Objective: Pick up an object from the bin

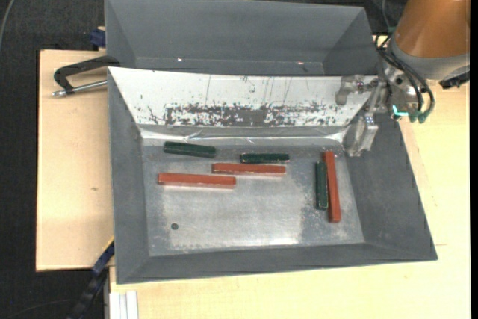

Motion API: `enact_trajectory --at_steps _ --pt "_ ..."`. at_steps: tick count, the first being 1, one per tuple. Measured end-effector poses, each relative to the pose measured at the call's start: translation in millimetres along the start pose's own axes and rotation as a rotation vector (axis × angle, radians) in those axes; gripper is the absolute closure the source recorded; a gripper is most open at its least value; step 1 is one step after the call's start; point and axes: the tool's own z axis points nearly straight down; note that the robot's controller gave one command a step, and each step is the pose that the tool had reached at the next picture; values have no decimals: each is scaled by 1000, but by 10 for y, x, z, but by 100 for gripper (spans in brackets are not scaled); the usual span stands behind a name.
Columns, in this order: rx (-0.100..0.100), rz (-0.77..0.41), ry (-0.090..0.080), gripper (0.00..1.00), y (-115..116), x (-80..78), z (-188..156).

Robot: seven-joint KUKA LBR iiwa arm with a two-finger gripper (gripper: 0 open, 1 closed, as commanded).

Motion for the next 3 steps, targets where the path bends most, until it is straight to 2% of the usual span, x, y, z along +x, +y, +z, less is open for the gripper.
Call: enact_trajectory --at_steps 1,2,3 --pt "-4 82 9 0 688 111 922" --pt "-3 185 9 0 1063 136 1673" --pt "-1 187 1 100 1035 113 1624"
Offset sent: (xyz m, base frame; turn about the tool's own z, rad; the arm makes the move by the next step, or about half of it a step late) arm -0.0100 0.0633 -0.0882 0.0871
